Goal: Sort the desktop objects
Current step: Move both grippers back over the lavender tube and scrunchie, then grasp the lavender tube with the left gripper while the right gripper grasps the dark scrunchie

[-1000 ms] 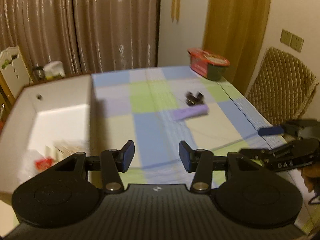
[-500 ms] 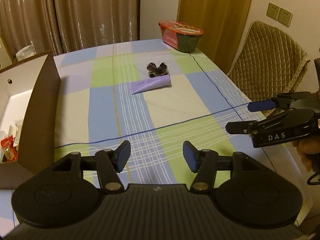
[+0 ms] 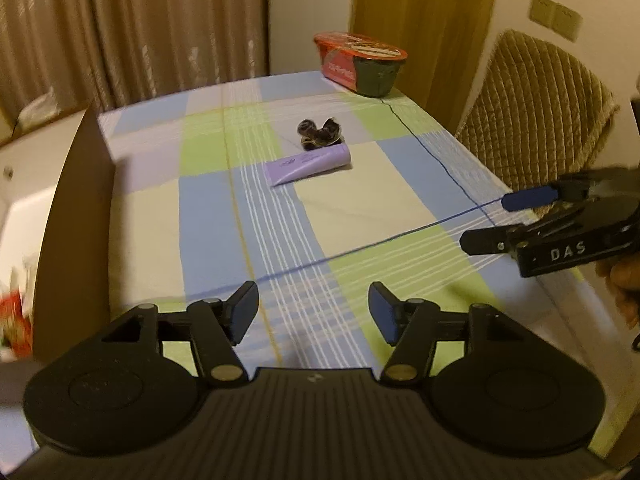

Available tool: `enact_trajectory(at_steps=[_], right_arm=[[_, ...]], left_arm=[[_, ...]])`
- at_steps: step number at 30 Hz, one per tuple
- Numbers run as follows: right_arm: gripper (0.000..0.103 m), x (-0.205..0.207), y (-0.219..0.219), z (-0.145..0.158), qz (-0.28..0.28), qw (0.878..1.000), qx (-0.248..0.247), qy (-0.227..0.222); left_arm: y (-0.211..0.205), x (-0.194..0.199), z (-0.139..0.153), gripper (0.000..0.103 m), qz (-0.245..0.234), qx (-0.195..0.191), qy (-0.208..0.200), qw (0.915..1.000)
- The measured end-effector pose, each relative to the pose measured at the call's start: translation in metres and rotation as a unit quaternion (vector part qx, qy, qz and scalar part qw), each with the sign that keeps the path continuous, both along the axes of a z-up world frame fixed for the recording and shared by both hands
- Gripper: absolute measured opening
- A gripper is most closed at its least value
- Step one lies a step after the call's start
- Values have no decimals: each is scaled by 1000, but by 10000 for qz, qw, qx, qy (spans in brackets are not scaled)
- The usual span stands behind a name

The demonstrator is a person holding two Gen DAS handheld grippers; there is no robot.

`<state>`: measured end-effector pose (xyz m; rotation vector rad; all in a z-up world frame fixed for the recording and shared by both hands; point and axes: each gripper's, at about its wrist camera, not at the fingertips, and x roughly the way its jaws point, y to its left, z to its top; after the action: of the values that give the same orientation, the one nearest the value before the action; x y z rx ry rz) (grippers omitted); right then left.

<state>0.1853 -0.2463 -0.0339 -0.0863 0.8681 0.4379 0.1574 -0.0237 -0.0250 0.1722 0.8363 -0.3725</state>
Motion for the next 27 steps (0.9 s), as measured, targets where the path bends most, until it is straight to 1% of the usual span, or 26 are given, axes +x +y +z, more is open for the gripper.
enact_trajectory(at_steps=[4,7,9,12,17,18,24,27], right_arm=[[85,21,2,1,61,9999,-76,-115],[85,40,-1,-2,36,9998,-81,-173],[85,53,-5,-6,15,9998,-72,-192],[85,70,-12,-15,-11,9999,-61,-148],[85,94,-21,-32,-63,9999,-45,-66],[85,98,-23,-35,-75,9999,-42,-54],[85,119,-28,-47,-158,9999,-15,6],[85,126,-28,-49,-188,9998,-19,28]], left_arm=[[-10,32,-5,56,-334,249,-264,9988],[-23,64,-17,56,-574,427,-381,9967],[-35,87,-26,56,-808,584,-474,9939],[-53,118,-41,56,-1234,884,-595,9866],[-79,157,-66,54,-1912,1422,-710,9686],[-82,162,-70,52,-2017,1461,-716,9658],[-93,186,-90,51,-2603,1602,-722,9494],[-94,195,-93,51,-2773,1501,-659,9467]])
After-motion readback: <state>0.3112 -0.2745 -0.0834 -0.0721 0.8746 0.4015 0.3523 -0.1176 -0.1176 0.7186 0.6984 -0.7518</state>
